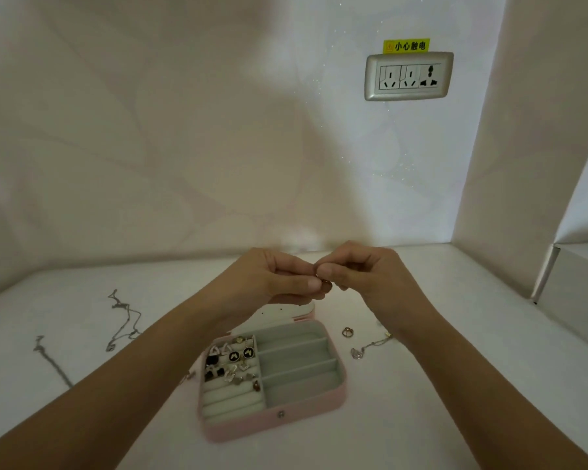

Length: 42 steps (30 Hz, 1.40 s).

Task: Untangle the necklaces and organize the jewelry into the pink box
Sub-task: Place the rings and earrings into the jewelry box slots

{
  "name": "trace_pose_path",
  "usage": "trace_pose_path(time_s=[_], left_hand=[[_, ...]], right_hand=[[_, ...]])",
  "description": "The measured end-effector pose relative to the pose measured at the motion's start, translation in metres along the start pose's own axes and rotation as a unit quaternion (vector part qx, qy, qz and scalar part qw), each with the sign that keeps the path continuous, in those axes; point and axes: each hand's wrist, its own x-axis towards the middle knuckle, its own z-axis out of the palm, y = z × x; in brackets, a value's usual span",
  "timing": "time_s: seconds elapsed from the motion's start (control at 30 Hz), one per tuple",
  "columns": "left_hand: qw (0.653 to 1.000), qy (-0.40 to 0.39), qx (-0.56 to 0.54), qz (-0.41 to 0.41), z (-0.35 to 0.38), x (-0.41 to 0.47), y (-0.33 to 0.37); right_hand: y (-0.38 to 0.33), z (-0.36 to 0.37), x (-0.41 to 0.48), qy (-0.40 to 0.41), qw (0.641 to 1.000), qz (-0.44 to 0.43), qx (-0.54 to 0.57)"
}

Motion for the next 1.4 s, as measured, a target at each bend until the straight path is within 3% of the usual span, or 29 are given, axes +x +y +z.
trace_pose_path(time_s=[0.13, 0.37, 0.53, 0.6, 0.73, 0.9, 1.07, 1.4], left_hand=[[0.999, 0.036, -0.020, -0.004, -0.008, -0.025, -0.001], [0.994, 0.106, -0.002, -0.014, -0.014, -0.068, -0.001], [0.990, 0.119, 0.071, -0.040, -0.019, -0.096, -0.006], [0.984, 0.131, 0.104, -0.059, -0.023, -0.105, -0.008], [0.966, 0.137, 0.185, -0.114, -0.037, -0.123, -0.016], [0.952, 0.139, 0.215, -0.166, -0.044, -0.129, -0.021], [0.947, 0.130, 0.233, -0.181, -0.048, -0.124, -0.024], [0.933, 0.115, 0.284, -0.188, -0.049, -0.113, -0.030]], right_hand=[[0.002, 0.022, -0.006, -0.023, 0.998, 0.008, 0.061], [0.005, 0.046, -0.015, -0.086, 0.993, 0.026, 0.074], [0.005, 0.061, -0.022, -0.128, 0.991, 0.027, 0.018], [0.012, 0.066, -0.022, -0.132, 0.987, -0.006, -0.091], [0.032, 0.077, -0.028, -0.194, 0.895, -0.158, -0.370], [0.046, 0.084, -0.034, -0.225, 0.826, -0.266, -0.444], [0.052, 0.087, -0.033, -0.223, 0.803, -0.286, -0.473], [0.049, 0.087, -0.033, -0.209, 0.798, -0.297, -0.481]])
